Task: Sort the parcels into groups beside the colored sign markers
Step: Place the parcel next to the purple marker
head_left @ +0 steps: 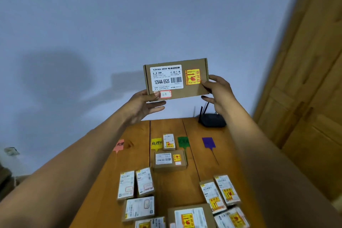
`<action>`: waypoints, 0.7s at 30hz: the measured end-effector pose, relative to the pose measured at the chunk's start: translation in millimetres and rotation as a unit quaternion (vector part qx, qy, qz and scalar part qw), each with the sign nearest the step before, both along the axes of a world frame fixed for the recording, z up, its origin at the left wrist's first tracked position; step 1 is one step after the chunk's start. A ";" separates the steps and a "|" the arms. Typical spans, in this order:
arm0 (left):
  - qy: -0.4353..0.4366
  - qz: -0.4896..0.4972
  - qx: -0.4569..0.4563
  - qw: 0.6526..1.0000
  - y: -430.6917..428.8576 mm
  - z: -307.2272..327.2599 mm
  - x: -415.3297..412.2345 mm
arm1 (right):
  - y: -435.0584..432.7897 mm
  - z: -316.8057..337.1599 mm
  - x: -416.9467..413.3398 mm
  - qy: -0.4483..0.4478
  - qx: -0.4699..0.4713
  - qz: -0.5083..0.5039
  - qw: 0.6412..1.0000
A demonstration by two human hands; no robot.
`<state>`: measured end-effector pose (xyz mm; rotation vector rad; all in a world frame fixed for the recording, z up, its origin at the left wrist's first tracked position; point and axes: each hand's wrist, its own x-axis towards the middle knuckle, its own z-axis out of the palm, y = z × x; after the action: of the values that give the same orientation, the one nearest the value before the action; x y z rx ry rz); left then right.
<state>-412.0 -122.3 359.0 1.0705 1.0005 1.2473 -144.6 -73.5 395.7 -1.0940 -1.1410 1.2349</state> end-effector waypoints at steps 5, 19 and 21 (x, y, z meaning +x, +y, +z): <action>0.040 -0.073 -0.062 0.995 51.7 -22.2 45.1 | 28.0 -43.8 66.4 0.005 -0.078 -0.021 0.997; 0.059 -0.090 -0.238 0.965 234.1 -188.3 247.8 | 169.4 -270.7 206.5 0.046 -0.317 -0.077 0.944; 0.068 -0.114 -0.268 0.954 249.0 -227.2 282.2 | 190.4 -319.2 215.1 0.084 -0.345 -0.113 0.928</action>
<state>-129.8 126.7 131.8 0.8179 1.1963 0.6612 70.5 116.9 76.4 -1.5473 -0.4212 1.5525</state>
